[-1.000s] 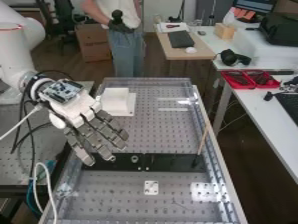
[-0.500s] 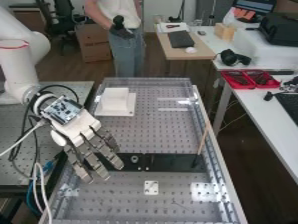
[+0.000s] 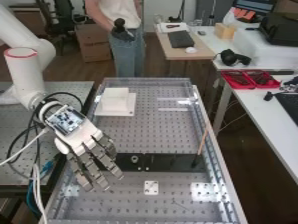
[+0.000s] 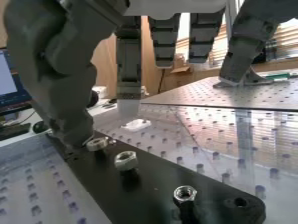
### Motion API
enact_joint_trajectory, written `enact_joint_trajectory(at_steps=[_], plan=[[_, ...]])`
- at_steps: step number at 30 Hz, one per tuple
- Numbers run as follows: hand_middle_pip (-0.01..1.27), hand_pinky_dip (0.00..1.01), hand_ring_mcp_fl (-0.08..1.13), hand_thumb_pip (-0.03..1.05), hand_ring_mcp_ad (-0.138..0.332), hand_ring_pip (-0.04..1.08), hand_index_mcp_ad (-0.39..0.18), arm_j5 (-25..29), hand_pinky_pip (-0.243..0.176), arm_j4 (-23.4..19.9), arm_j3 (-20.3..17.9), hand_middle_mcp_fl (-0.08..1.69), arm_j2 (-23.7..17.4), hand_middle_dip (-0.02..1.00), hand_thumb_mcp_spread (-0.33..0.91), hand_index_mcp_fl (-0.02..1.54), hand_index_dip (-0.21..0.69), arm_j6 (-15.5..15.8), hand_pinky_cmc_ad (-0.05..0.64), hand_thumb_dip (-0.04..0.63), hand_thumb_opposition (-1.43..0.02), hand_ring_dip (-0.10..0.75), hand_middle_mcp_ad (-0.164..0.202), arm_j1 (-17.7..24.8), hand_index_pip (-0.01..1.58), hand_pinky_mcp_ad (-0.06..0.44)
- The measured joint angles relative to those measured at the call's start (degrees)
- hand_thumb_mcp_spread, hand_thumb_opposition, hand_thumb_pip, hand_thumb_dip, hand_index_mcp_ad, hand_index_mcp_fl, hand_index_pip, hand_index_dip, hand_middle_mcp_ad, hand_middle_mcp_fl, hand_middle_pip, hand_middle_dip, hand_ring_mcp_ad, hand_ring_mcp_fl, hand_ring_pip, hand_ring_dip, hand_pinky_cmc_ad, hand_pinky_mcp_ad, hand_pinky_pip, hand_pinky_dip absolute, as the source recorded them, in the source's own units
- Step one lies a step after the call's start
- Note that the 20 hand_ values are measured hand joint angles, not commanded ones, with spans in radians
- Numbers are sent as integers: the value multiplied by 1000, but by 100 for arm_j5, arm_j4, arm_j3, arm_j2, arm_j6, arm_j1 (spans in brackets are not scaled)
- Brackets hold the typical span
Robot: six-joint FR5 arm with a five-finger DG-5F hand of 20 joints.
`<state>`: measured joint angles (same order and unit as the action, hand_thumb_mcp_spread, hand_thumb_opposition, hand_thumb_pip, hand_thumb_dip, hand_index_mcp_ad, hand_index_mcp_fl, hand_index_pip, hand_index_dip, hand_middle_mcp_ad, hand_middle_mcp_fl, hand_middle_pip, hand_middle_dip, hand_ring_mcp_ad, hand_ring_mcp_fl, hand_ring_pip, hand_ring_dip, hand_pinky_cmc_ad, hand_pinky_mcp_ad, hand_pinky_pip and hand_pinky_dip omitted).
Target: Grab the larger nut and place it in the white container
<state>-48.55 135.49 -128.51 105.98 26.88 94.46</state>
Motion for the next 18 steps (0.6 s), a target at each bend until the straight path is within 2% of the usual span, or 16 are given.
enact_joint_trajectory(at_steps=[6, 18], plan=[[140, 435, 9, 644, 176, 87, -37, 106, -89, -240, -43, 12, 32, 173, 300, 5, 204, 132, 401, 222, -833, 70, 103, 19, 1543, 309], [140, 435, 9, 644, 176, 87, -37, 171, -89, -255, 5, 12, 153, 173, 304, 5, 204, 42, 401, 222, -833, 70, 103, 34, 1557, 309]])
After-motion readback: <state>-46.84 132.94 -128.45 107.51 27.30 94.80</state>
